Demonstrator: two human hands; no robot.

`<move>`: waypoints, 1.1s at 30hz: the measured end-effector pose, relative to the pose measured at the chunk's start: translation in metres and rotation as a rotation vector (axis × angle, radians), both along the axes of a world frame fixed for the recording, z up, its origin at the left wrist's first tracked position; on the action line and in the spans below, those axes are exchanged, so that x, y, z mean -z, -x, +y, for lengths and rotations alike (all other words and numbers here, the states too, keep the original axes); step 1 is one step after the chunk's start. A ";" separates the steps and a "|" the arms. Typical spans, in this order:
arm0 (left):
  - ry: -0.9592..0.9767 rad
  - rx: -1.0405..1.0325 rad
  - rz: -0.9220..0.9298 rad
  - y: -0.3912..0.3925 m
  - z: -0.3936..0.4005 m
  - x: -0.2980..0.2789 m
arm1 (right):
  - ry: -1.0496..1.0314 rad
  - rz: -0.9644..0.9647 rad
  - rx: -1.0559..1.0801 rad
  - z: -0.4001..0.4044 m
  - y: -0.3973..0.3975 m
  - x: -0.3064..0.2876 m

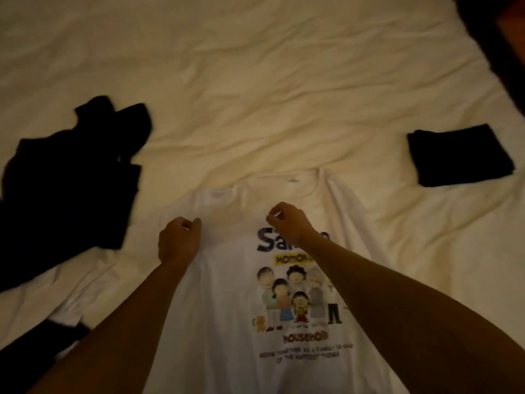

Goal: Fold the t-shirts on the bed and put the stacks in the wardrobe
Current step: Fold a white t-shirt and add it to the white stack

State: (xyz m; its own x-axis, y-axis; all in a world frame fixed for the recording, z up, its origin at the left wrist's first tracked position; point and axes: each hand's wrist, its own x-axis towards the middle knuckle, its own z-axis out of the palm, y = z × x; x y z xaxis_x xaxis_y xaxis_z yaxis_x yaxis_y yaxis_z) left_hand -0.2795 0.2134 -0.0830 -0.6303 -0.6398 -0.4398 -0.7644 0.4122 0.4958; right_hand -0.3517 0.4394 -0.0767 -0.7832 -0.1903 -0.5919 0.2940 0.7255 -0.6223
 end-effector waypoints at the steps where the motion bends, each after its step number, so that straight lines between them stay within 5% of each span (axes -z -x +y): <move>1: -0.050 0.058 -0.002 0.011 0.022 -0.001 | -0.001 -0.007 0.046 0.021 0.004 0.000; 9: -0.260 0.565 -0.076 0.065 0.215 0.011 | -0.237 0.099 0.405 0.201 0.001 0.021; 12: -0.330 0.690 -0.113 0.069 0.266 0.022 | -0.354 -0.055 0.408 0.256 -0.013 0.038; 18: -0.360 0.728 -0.178 0.061 0.315 0.046 | 0.067 -0.285 0.269 0.278 -0.017 0.058; 23: -0.320 0.654 -0.165 0.061 0.310 0.057 | 0.197 -0.177 0.353 0.291 0.012 0.046; 27: -0.391 0.623 -0.114 0.063 0.307 0.058 | -0.205 0.172 0.128 0.326 0.071 0.021; 33: -0.400 0.586 -0.021 0.056 0.295 0.053 | -0.555 0.572 0.088 0.315 0.106 0.003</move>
